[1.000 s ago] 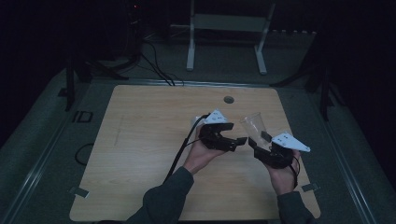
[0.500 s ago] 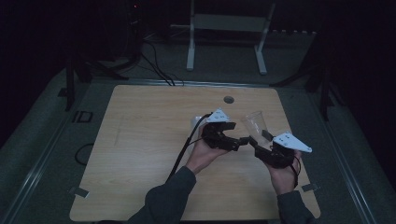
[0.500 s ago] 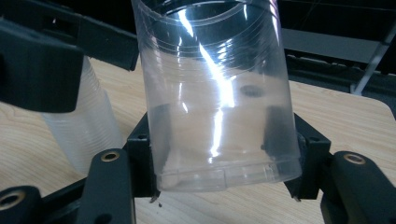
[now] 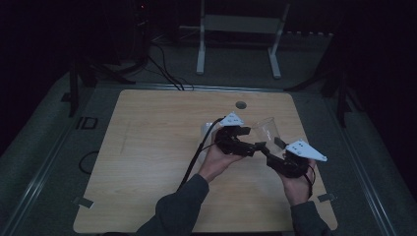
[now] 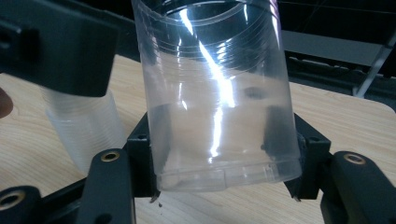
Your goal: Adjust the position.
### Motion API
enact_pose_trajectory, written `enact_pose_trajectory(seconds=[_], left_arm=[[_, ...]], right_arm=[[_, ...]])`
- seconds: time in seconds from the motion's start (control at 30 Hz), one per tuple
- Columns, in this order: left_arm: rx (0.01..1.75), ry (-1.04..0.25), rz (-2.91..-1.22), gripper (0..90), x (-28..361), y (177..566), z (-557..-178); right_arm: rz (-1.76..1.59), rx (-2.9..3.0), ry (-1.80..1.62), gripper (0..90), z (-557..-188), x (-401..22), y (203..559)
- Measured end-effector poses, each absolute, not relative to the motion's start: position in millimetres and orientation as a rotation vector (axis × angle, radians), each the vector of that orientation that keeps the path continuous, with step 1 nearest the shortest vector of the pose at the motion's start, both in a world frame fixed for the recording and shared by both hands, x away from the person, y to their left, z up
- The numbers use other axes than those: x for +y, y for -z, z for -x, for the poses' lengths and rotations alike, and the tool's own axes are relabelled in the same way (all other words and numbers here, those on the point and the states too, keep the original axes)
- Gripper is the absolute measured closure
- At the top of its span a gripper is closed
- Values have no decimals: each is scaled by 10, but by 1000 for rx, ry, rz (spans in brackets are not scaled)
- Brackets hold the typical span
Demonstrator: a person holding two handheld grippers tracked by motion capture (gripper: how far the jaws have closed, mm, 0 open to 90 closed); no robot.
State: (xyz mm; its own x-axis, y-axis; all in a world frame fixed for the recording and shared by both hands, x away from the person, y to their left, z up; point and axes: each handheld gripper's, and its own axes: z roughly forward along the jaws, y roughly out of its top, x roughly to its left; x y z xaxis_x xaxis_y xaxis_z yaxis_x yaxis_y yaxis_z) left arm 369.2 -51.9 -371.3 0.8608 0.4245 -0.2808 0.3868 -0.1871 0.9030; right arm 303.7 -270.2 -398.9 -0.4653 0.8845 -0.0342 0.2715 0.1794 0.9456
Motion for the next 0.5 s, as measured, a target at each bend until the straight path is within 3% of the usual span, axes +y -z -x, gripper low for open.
enact_pose_trajectory(seconds=[0.5], left_arm=[[613, 19, -1773, 187, -588, 3722, -3717]], right_arm=[[-1065, 1854, -1301, 414, -3020, -2665, 3990]])
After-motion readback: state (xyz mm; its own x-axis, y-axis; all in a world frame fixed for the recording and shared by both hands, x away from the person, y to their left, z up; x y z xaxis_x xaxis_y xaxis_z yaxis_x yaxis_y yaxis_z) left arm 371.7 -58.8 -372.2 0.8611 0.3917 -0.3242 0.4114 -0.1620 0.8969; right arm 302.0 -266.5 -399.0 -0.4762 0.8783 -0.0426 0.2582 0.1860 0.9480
